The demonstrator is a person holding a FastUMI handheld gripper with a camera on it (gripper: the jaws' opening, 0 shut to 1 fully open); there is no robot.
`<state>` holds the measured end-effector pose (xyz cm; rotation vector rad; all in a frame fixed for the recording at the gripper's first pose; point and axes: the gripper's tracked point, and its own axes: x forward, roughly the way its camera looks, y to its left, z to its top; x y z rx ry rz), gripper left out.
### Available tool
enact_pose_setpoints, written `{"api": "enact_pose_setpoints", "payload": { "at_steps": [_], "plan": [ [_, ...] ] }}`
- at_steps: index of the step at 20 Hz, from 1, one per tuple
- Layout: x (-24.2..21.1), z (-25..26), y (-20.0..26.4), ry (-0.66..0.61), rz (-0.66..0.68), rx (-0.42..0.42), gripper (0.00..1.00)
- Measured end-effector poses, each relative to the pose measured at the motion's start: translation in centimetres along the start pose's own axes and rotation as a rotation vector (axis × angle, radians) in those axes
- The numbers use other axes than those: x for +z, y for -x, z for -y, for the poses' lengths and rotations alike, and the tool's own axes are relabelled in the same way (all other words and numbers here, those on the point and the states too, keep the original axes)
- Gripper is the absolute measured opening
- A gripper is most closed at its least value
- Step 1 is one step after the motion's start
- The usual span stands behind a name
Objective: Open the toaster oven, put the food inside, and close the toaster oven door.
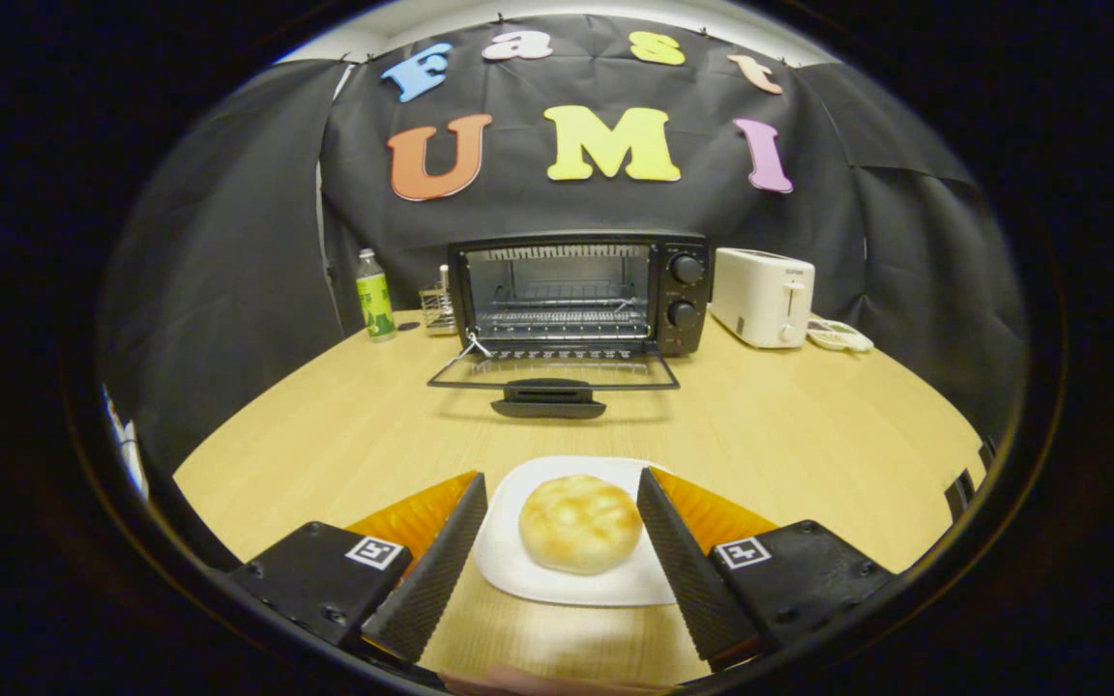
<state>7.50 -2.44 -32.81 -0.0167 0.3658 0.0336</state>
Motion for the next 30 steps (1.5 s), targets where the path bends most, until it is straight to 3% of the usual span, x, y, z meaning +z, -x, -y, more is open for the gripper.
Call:
{"api": "enact_pose_setpoints", "payload": {
  "at_steps": [9, 17, 20, 30],
  "plan": [
    [-4.7, 0.3, -1.9, -0.043, -0.117, -0.034, 1.00],
    [-3.8, 0.1, -2.6, -0.042, -0.063, -0.048, 0.99],
    [-3.5, 0.4, -2.6, -0.094, -0.060, -0.047, 0.90],
    [2.0, -1.3, -1.3, -0.241, 0.015, 0.042, 0.88]
  ]
}}
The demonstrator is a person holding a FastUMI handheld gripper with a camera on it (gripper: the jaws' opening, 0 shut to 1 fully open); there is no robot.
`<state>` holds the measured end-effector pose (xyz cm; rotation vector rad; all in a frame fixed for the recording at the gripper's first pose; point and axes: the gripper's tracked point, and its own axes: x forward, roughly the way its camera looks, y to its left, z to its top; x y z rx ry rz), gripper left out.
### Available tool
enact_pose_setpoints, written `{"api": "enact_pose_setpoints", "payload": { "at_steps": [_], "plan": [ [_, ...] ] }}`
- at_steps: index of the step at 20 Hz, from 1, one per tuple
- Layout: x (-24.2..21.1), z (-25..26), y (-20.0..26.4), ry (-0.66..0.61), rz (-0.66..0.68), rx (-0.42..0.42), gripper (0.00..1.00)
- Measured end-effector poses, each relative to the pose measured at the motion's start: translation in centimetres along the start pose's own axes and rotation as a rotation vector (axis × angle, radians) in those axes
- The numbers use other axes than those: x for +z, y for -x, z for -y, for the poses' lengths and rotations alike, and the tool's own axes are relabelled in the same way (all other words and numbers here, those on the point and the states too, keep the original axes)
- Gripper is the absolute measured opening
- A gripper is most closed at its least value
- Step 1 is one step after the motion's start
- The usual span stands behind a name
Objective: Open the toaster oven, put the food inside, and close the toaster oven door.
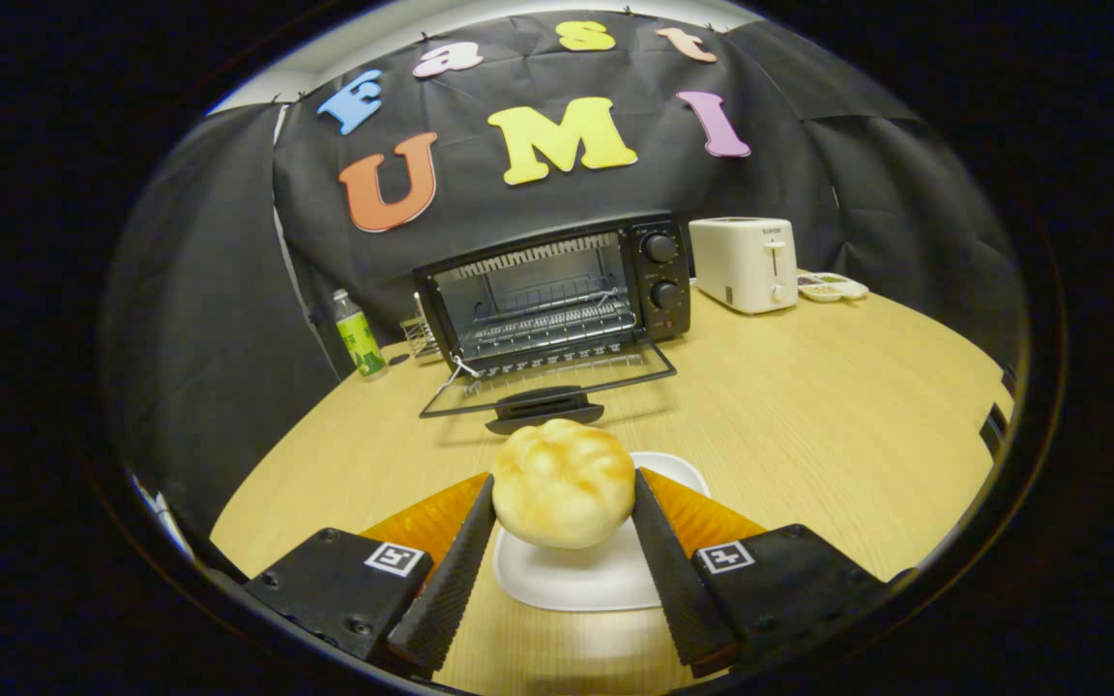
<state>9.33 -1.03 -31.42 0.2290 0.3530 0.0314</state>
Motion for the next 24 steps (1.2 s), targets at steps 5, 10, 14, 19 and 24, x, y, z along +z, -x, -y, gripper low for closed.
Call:
{"api": "enact_pose_setpoints", "payload": {
  "at_steps": [5, 10, 14, 19, 24],
  "plan": [
    [4.0, -1.2, -1.5, -0.172, 0.067, 0.061, 0.87],
    [7.9, -0.7, -5.0, -0.284, 0.173, 0.062, 0.87],
    [10.2, -1.6, -9.4, -0.429, 0.203, 0.102, 0.87],
    [13.0, -2.4, -15.2, -0.408, 0.190, 0.132, 0.87],
    [14.4, -4.2, -19.5, -0.365, 0.154, 0.167, 0.87]
  ]
}}
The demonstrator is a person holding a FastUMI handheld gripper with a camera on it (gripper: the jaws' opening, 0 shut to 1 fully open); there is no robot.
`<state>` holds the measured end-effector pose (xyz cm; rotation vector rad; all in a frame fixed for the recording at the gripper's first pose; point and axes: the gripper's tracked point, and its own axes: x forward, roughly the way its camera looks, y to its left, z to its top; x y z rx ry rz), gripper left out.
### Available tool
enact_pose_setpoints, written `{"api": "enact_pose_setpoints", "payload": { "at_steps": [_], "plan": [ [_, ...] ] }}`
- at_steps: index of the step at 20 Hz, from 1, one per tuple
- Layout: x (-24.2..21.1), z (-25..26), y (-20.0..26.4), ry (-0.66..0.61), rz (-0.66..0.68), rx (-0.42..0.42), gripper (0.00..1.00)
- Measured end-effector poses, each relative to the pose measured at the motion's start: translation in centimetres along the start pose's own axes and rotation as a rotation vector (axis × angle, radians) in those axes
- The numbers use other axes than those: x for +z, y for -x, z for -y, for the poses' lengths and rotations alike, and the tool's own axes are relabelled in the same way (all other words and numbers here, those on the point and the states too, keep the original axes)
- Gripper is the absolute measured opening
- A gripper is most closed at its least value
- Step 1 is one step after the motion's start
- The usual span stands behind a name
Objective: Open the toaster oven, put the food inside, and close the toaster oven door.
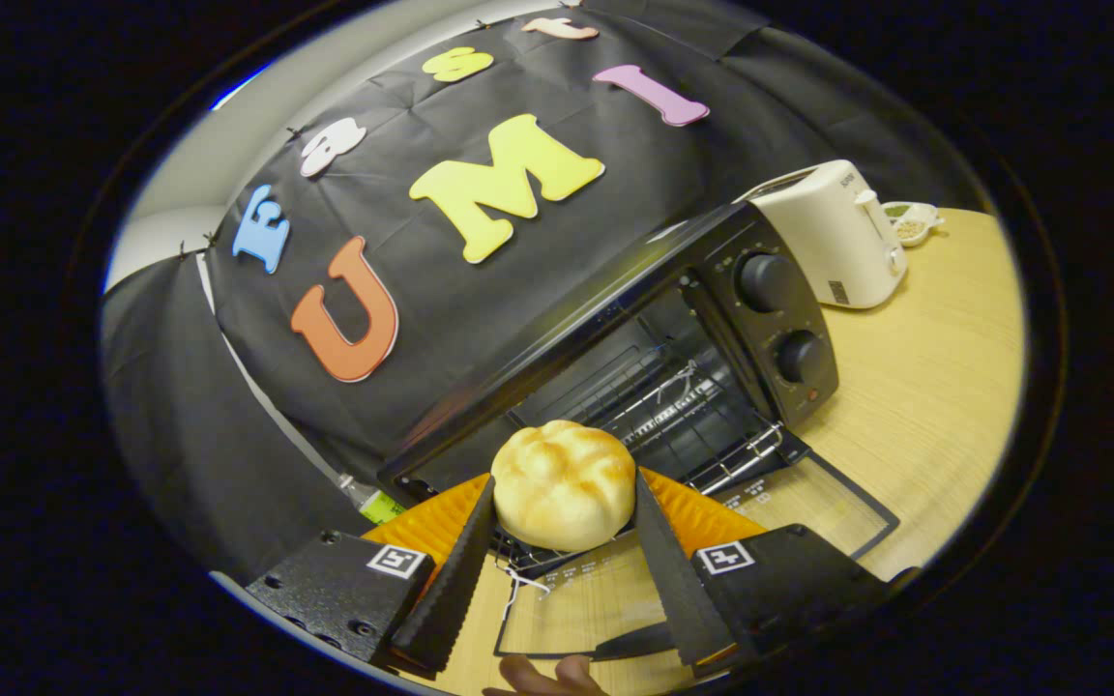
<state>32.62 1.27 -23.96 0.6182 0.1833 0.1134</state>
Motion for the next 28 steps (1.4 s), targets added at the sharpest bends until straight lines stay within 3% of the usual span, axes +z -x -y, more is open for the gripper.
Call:
{"api": "enact_pose_setpoints", "payload": {
  "at_steps": [11, 17, 23, 28],
  "plan": [
    [1.2, 2.3, -7.0, -0.002, 0.005, -0.094, 0.88],
    [2.7, 2.8, -9.2, 0.031, 0.045, -0.099, 0.92],
    [1.6, 2.6, -8.7, 0.018, 0.012, -0.120, 1.00],
    [1.9, 1.9, -6.6, 0.001, 0.002, -0.121, 1.00]
  ]
}}
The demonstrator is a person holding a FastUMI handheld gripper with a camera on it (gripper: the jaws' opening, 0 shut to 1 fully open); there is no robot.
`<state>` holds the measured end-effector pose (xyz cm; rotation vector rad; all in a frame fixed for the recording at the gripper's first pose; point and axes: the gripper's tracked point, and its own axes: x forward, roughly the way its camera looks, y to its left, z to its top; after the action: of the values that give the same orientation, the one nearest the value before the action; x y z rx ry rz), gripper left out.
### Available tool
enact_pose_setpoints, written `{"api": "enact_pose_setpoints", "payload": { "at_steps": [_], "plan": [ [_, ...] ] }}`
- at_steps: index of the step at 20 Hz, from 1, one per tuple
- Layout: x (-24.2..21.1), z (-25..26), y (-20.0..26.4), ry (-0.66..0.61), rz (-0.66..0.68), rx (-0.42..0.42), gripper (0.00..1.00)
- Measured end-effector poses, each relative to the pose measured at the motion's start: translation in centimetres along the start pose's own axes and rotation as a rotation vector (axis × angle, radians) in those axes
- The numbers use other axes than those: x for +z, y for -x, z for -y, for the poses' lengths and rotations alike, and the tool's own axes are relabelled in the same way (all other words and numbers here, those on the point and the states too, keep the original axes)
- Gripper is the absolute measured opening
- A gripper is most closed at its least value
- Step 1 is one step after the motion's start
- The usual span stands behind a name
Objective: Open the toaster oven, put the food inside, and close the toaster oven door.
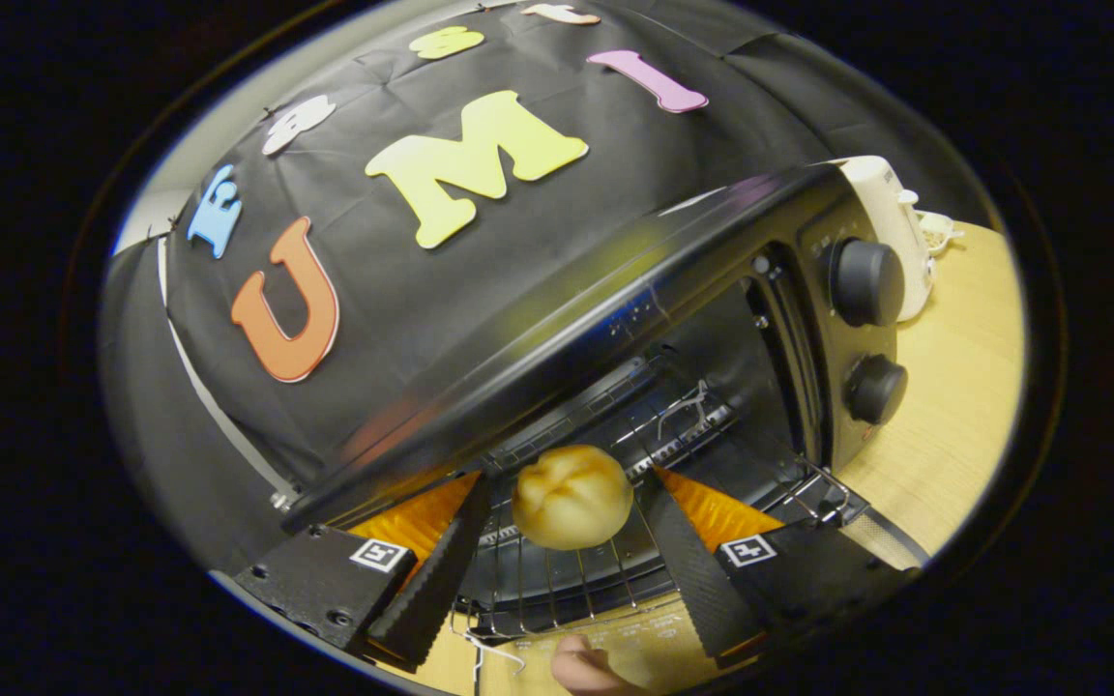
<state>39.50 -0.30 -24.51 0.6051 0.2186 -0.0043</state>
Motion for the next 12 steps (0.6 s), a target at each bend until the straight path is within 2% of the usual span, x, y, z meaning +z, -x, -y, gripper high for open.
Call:
{"api": "enact_pose_setpoints", "payload": {
  "at_steps": [8, 10, 12],
  "plan": [
    [0.4, -0.4, 7.4, 0.067, 0.002, -0.003, 1.00],
    [-0.7, -0.2, 9.4, 0.090, -0.063, -0.038, 1.00],
    [-2.5, -0.7, 11.6, 0.122, -0.157, -0.022, 1.00]
  ]
}}
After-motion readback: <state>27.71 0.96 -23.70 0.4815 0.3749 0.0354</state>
